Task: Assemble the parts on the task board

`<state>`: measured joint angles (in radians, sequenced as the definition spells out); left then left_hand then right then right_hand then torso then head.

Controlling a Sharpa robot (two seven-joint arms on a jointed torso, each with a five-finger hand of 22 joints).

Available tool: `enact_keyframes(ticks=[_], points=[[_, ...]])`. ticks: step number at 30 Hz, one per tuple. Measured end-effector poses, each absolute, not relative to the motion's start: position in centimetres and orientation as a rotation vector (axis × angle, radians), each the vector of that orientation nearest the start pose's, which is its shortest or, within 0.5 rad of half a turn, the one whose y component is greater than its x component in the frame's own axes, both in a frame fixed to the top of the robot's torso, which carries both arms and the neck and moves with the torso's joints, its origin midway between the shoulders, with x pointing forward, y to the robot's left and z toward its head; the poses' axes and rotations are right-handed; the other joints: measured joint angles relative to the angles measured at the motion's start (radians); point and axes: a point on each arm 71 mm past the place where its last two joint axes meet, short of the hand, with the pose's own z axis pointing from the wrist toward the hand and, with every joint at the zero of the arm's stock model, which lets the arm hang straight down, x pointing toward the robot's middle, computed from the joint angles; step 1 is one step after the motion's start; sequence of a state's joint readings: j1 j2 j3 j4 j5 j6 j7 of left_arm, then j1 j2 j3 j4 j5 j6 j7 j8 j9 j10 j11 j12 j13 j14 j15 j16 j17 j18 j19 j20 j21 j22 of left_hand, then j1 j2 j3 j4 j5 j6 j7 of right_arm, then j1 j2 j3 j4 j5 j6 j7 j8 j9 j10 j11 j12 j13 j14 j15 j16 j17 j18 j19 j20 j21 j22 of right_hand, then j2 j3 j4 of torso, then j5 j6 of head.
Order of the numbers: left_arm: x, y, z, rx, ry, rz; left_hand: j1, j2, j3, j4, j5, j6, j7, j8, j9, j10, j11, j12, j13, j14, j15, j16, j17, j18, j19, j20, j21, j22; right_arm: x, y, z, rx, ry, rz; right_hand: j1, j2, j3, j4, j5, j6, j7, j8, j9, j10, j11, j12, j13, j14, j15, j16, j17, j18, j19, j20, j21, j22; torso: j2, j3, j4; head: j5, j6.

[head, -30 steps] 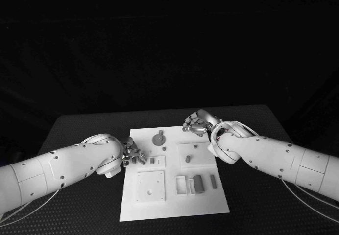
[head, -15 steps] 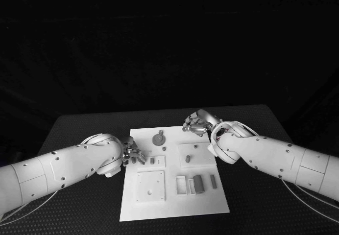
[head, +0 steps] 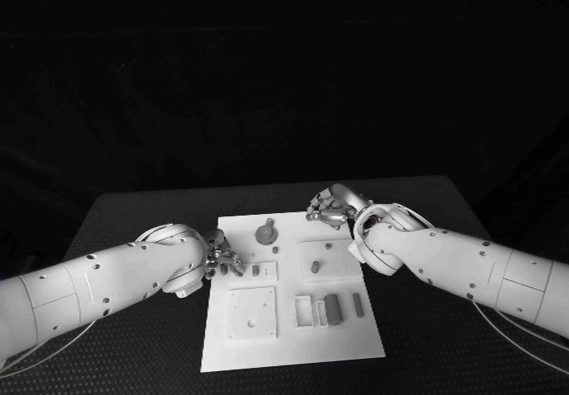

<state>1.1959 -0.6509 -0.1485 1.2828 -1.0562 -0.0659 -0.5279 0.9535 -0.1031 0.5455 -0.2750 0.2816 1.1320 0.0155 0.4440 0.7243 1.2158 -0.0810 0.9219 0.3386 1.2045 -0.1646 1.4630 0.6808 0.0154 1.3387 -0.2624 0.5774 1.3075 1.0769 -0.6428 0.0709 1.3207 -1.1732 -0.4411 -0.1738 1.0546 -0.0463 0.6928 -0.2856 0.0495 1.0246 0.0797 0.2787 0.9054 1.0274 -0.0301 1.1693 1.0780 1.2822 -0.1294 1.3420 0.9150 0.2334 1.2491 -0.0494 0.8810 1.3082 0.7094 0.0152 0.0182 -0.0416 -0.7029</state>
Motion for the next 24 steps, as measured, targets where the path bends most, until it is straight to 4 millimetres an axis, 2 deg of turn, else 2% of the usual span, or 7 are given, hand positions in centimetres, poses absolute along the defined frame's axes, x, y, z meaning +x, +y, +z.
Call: enact_keyframes(ticks=[6,10,20,24], points=[[50.40,19.92,-27.13,-0.326,2.247,-0.293,-0.014,0.014,0.000,0.001,0.004,0.006,-0.005,-0.004,0.005,0.006,0.000,0.000,0.004,0.002,-0.001,0.000,0.003,0.000,0.000,0.000,0.000,0.000,51.50,-17.00,-22.14,0.334,1.679,0.737,0.000,0.000,0.000,0.000,0.000,0.000,0.000,0.000,0.000,0.000,0.000,0.000,0.000,0.000,0.000,0.000,0.000,0.000,0.000,0.000,0.000,0.000,0.000,-0.0001,0.0003,0.000,-0.001],[50.39,19.93,-27.15,-0.327,2.251,-0.289,-0.031,0.031,-0.007,0.026,0.005,0.006,-0.005,-0.008,0.012,0.009,-0.002,0.000,0.008,0.002,-0.001,0.000,0.005,0.000,0.004,0.000,0.000,0.000,51.50,-17.02,-22.15,0.334,1.679,0.737,0.000,0.000,0.000,0.000,0.000,0.000,0.000,0.000,0.000,0.000,0.000,0.000,0.000,0.000,0.000,0.000,0.000,0.000,0.000,0.000,0.000,0.000,0.000,-0.0001,0.0007,0.000,-0.001],[50.42,19.87,-27.16,-0.327,2.252,-0.287,-0.049,0.049,-0.018,0.045,0.012,0.010,-0.008,-0.011,0.019,0.010,-0.003,0.000,0.012,0.004,0.000,0.000,0.008,-0.001,0.004,0.000,0.000,0.000,51.50,-17.00,-22.14,0.334,1.680,0.738,0.000,0.000,0.000,0.000,0.000,0.000,0.000,0.000,0.001,0.000,0.000,0.000,0.000,0.000,0.000,0.000,0.000,0.000,0.000,0.000,0.000,0.000,0.000,-0.0007,0.0007,0.001,-0.001],[50.42,19.87,-27.16,-0.329,2.251,-0.287,-0.052,0.052,-0.019,0.058,-0.035,0.010,-0.008,-0.018,0.021,0.010,-0.003,0.000,0.016,0.006,-0.001,0.000,0.010,-0.001,0.006,-0.002,0.000,0.000,51.50,-17.00,-22.15,0.334,1.680,0.738,0.000,0.000,0.000,0.000,0.000,0.000,0.000,0.000,0.001,0.000,0.000,0.000,0.000,0.000,0.000,0.000,0.000,0.000,0.000,0.000,0.000,0.000,0.000,-0.0008,0.0007,0.002,-0.001]])
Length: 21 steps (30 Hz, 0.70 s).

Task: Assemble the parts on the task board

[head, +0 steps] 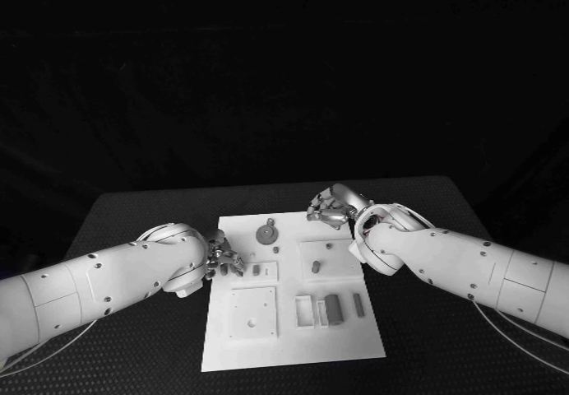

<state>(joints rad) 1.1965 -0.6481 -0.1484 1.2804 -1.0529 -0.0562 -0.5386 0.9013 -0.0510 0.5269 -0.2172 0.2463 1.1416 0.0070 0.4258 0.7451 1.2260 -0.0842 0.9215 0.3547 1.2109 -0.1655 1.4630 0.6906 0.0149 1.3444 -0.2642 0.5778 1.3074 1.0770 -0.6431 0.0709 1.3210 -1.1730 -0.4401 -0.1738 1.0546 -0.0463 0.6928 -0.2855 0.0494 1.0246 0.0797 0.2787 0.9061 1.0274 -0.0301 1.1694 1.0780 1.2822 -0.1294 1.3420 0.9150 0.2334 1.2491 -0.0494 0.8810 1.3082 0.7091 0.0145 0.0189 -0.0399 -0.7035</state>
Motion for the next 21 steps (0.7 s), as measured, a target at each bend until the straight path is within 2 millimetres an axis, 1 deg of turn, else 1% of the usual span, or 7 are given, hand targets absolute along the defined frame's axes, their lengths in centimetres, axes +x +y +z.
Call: enact_keyframes(ticks=[3,4,6,10,12,15,21], points=[[50.43,19.89,-27.17,-0.331,2.251,-0.287,-0.001,-0.001,0.000,0.014,-0.041,0.000,0.000,-0.005,0.007,0.000,0.000,0.000,0.002,0.000,-0.002,0.000,0.002,0.000,0.002,-0.002,0.000,0.000,51.50,-17.00,-22.15,0.333,1.680,0.738,0.000,0.000,0.000,0.000,0.000,0.000,0.000,0.000,0.000,0.000,0.000,0.000,0.000,0.000,0.000,0.000,0.000,0.000,0.000,0.000,0.000,0.000,0.000,0.0000,0.0000,0.000,0.000],[50.43,19.90,-27.17,-0.331,2.251,-0.287,-0.006,-0.006,0.000,0.022,-0.061,0.002,-0.002,-0.007,0.009,0.000,0.000,0.000,0.004,0.001,-0.003,-0.004,0.003,0.000,0.002,-0.002,0.000,0.000,51.50,-17.00,-22.15,0.333,1.680,0.737,0.000,0.000,0.000,0.000,0.000,0.000,0.000,0.000,0.000,0.000,0.000,0.000,0.000,0.000,0.000,0.000,0.000,0.000,0.000,0.000,0.000,0.000,0.000,0.0000,0.0000,0.000,0.000],[50.43,19.92,-27.20,-0.332,2.251,-0.287,-0.013,-0.012,-0.002,0.027,-0.078,0.008,-0.001,-0.008,0.010,0.000,0.000,0.000,0.004,0.006,-0.009,-0.004,0.004,0.000,0.005,-0.002,0.000,0.000,51.50,-17.00,-22.15,0.333,1.680,0.737,0.000,0.000,0.000,0.000,0.000,0.000,0.000,0.000,0.000,0.000,0.000,0.000,0.000,0.000,0.000,0.000,0.000,0.000,0.000,0.000,0.000,0.000,0.000,0.0000,-0.0002,0.000,0.000],[50.40,19.97,-27.30,-0.335,2.253,-0.285,-0.042,-0.025,-0.004,0.040,-0.137,0.015,-0.007,-0.015,0.018,0.001,-0.001,0.000,0.008,0.015,-0.021,-0.004,0.005,0.000,0.009,-0.006,0.000,0.000,51.50,-17.02,-22.15,0.333,1.681,0.737,0.000,0.000,0.000,0.000,0.000,0.000,0.000,0.000,0.000,0.000,0.000,0.000,0.000,0.000,0.000,0.000,0.000,0.000,0.000,0.000,0.000,0.000,0.000,0.0001,-0.0005,0.001,0.001],[50.37,19.97,-27.36,-0.335,2.254,-0.285,-0.055,-0.031,-0.005,0.049,-0.154,0.018,-0.006,-0.016,0.018,0.003,0.000,0.000,0.008,0.018,-0.024,-0.006,0.007,0.000,0.009,-0.006,0.000,0.000,51.50,-17.02,-22.15,0.333,1.681,0.737,0.000,0.000,0.000,0.000,0.000,0.000,0.000,0.000,0.000,0.000,0.000,0.000,0.000,0.000,0.000,0.000,0.000,0.000,0.000,0.000,0.000,0.000,0.000,0.0002,-0.0005,0.001,0.001],[50.32,19.95,-27.46,-0.336,2.257,-0.285,-0.072,-0.048,-0.008,0.063,-0.177,0.027,0.006,-0.020,0.020,0.004,-0.001,0.000,0.010,0.018,-0.024,-0.008,0.008,0.000,0.010,-0.007,0.000,0.000,51.50,-17.01,-22.15,0.333,1.681,0.737,0.000,0.000,0.000,0.000,0.000,0.000,0.000,0.000,0.000,0.000,0.000,0.000,0.000,0.000,0.000,0.000,0.000,0.000,0.000,0.000,0.000,0.000,0.000,0.0005,-0.0006,0.001,0.001],[50.30,19.90,-27.48,-0.338,2.258,-0.287,-0.090,-0.066,-0.013,0.080,-0.189,0.027,0.006,-0.020,0.024,0.004,-0.001,0.000,0.012,0.018,-0.024,-0.008,0.009,0.000,0.010,-0.007,0.000,0.000,51.50,-17.01,-22.16,0.333,1.682,0.738,0.000,0.000,0.000,0.000,0.000,0.000,0.000,0.000,0.001,0.000,0.000,0.000,0.000,0.000,0.000,0.000,0.000,0.000,0.000,0.000,0.000,0.000,0.000,0.0004,-0.0008,0.001,0.001]])
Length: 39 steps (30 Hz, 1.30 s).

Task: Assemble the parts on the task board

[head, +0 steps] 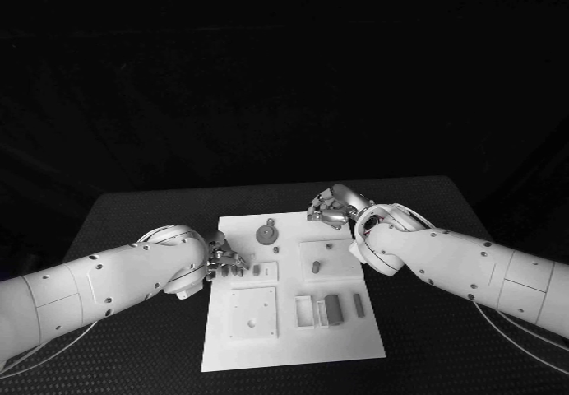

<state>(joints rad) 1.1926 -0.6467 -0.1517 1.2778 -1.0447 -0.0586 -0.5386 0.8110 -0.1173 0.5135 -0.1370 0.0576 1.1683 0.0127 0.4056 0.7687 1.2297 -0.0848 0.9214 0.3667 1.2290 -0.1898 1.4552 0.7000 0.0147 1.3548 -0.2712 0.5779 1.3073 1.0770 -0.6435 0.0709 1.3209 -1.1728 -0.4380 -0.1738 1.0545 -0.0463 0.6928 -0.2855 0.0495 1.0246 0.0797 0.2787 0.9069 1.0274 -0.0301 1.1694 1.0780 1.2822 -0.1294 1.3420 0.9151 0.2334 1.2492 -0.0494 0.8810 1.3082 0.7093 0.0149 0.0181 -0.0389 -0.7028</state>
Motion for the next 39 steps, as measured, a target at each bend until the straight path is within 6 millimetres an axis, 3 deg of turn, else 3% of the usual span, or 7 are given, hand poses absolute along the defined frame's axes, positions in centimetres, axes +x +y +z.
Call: enact_keyframes(ticks=[39], points=[[50.28,19.87,-27.44,-0.354,2.250,-0.307,-0.009,-0.017,-0.001,0.011,-0.004,-0.001,-0.001,-0.004,0.006,0.002,-0.001,0.000,0.004,0.000,0.001,0.000,0.003,0.000,0.000,0.000,0.000,0.000,51.51,-17.00,-22.19,0.332,1.685,0.737,0.000,0.000,0.000,0.000,0.000,0.000,0.000,0.000,0.001,0.000,0.000,0.000,0.000,0.000,0.000,0.000,0.000,0.000,0.000,0.000,0.000,0.000,0.000,-0.0005,0.0005,-0.004,-0.002]])
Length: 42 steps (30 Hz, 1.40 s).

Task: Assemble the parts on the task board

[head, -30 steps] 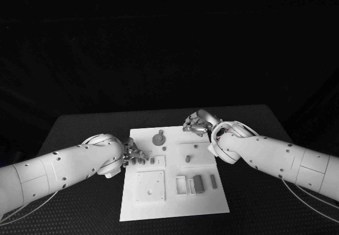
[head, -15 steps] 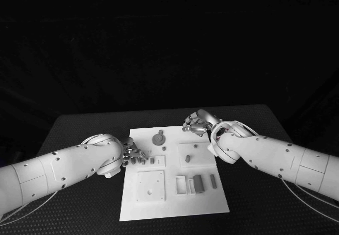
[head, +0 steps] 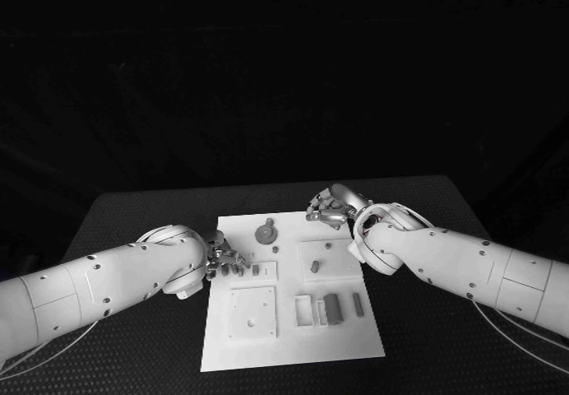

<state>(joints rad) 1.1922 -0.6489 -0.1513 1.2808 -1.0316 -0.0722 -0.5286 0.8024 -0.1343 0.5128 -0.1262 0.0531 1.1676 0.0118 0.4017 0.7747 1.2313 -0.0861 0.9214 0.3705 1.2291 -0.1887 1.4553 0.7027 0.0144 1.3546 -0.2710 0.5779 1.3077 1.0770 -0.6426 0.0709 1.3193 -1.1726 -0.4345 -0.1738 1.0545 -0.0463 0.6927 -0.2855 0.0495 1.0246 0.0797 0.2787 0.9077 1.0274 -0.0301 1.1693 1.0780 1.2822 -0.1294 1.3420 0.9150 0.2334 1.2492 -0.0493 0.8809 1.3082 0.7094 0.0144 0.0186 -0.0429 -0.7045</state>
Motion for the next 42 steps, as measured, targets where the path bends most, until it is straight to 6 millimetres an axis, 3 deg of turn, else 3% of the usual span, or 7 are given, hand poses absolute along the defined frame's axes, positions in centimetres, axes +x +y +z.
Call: enact_keyframes(ticks=[13,16,21,24,29,37,42], points=[[50.8,21.0,-26.5,-0.405,2.224,-0.334,-0.001,-0.011,0.000,0.000,0.000,-0.010,0.007,-0.014,0.002,-0.007,0.001,-0.011,0.000,-0.007,-0.002,-0.012,0.000,0.000,-0.012,0.003,-0.009,0.000,51.6,-17.1,-22.2,0.334,1.685,0.733,0.000,0.000,0.000,0.000,0.000,0.000,0.000,0.000,0.000,0.000,0.000,0.000,0.000,0.000,0.000,0.000,0.000,0.000,0.000,0.000,0.000,0.000,0.000,0.0002,-0.0005,-0.003,0.003],[51.2,21.0,-25.9,-0.468,2.194,-0.402,0.002,-0.028,0.016,0.007,0.000,-0.092,0.038,-0.064,-0.014,-0.091,0.032,-0.060,-0.020,-0.074,0.032,-0.063,-0.021,0.000,-0.087,0.016,-0.057,-0.001,51.6,-17.4,-22.3,0.337,1.685,0.727,0.000,0.000,0.000,0.000,0.000,0.000,0.000,0.000,0.000,0.000,0.000,0.000,0.000,0.000,0.000,0.000,0.000,0.000,0.000,0.000,0.000,0.000,0.000,0.0002,-0.0004,-0.005,0.004],[52.1,20.9,-24.8,-0.584,2.079,-0.554,0.020,-0.046,0.040,-0.018,-0.002,-0.232,0.125,-0.148,-0.058,-0.244,0.117,-0.187,-0.079,-0.202,0.113,-0.189,-0.084,-0.001,-0.229,0.095,-0.157,-0.034,51.7,-17.7,-22.3,0.339,1.684,0.720,0.000,0.000,0.000,0.000,0.000,0.000,0.000,0.000,0.000,0.000,0.000,0.000,0.000,0.000,0.000,0.000,0.000,0.000,0.000,0.000,0.000,0.000,0.000,0.0003,0.0002,-0.006,0.007],[52.6,20.7,-24.3,-0.616,1.993,-0.634,0.068,-0.029,0.057,-0.058,-0.002,-0.259,0.149,-0.161,-0.074,-0.287,0.157,-0.245,-0.108,-0.261,0.150,-0.265,-0.130,-0.001,-0.297,0.135,-0.219,-0.068,51.7,-17.8,-22.3,0.340,1.684,0.718,0.000,0.000,0.000,0.000,0.000,0.000,0.000,0.000,0.000,0.000,0.000,0.000,0.000,0.000,0.000,0.000,0.000,0.000,0.000,0.000,0.000,0.000,0.000,0.0002,0.0002,-0.006,0.009],[53.2,19.4,-23.5,-0.522,1.886,-0.718,0.208,0.012,0.097,-0.150,0.028,-0.278,0.157,-0.170,-0.097,-0.300,0.187,-0.337,-0.151,-0.285,0.180,-0.332,-0.177,0.000,-0.329,0.161,-0.275,-0.108,51.8,-18.0,-22.4,0.344,1.683,0.711,0.000,0.000,0.000,0.000,0.000,0.000,0.000,0.000,0.001,0.000,0.000,0.000,0.000,0.000,0.000,0.000,0.000,0.000,0.000,0.000,0.000,0.000,0.000,0.0007,0.0001,-0.006,0.013],[53.0,15.3,-22.3,-0.098,1.765,-0.739,0.320,0.015,0.090,-0.160,0.015,-0.255,0.124,-0.173,-0.148,-0.234,0.209,-0.592,-0.239,-0.274,0.207,-0.419,-0.231,0.001,-0.324,0.188,-0.346,-0.166,52.1,-18.5,-22.3,0.353,1.678,0.700,0.000,0.000,0.000,0.000,0.000,0.000,0.000,0.000,0.000,0.000,0.000,0.000,0.000,0.000,0.000,0.000,0.000,0.000,0.000,0.000,0.000,0.000,0.002,0.0007,-0.0010,-0.006,0.020],[52.6,13.5,-22.2,0.098,1.709,-0.725,0.340,0.003,0.081,-0.162,0.013,-0.249,0.129,-0.174,-0.161,-0.206,0.208,-0.640,-0.252,-0.235,0.203,-0.419,-0.230,0.016,-0.287,0.187,-0.346,-0.171,52.3,-18.7,-22.1,0.355,1.671,0.697,0.000,0.000,0.000,0.000,0.000,0.000,0.000,-0.004,0.000,0.000,0.000,-0.004,0.000,0.000,0.000,0.000,0.000,0.000,0.000,0.000,0.000,0.000,0.003,0.0009,-0.0010,-0.007,0.023]])
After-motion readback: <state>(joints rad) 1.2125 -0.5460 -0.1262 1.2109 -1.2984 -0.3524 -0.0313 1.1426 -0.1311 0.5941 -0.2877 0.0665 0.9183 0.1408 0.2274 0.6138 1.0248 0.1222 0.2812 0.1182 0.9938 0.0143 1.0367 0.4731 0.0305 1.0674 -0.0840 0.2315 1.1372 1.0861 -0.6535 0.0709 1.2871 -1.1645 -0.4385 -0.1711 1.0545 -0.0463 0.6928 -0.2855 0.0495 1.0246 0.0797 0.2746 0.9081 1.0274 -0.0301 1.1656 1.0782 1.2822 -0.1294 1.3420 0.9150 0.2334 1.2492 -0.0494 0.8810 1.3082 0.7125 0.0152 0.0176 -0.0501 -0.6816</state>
